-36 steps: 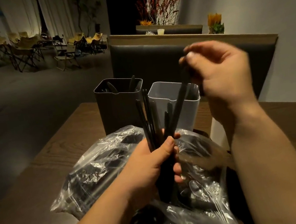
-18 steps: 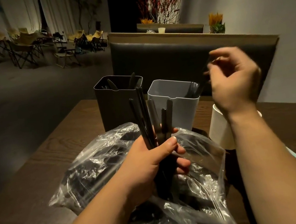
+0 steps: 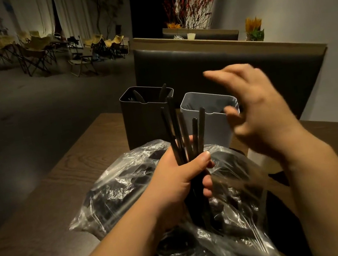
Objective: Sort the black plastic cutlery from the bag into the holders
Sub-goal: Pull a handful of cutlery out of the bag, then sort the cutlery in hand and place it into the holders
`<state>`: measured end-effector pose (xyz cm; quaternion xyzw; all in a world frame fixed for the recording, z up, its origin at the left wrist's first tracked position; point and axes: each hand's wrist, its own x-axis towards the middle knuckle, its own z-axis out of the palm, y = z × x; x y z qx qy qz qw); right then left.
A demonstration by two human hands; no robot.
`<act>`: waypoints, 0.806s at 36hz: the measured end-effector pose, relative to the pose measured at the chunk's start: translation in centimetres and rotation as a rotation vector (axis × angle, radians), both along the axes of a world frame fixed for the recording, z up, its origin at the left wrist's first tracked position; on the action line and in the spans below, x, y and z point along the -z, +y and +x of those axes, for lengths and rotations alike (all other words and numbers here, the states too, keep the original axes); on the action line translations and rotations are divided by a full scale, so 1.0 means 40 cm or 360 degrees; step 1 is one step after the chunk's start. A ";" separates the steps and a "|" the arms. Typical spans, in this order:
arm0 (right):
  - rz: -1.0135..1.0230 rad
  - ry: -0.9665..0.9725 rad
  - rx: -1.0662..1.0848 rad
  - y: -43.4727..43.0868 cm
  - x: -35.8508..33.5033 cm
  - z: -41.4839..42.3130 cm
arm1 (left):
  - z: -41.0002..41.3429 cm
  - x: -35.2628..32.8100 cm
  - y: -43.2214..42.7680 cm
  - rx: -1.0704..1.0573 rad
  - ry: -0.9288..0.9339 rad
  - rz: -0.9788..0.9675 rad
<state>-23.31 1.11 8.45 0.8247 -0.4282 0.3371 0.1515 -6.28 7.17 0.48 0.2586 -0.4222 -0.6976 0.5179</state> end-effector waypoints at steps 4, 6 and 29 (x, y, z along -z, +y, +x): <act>-0.0116 0.0399 -0.0084 0.033 0.045 0.049 | -0.007 0.004 -0.002 0.0010 -0.0086 -0.0005; -0.0183 0.0599 -0.0120 0.030 0.088 0.054 | -0.005 0.009 -0.003 0.0063 -0.0180 0.0001; -0.0318 0.0727 0.0115 0.008 0.090 -0.065 | -0.013 -0.007 -0.005 0.0400 0.0268 0.0386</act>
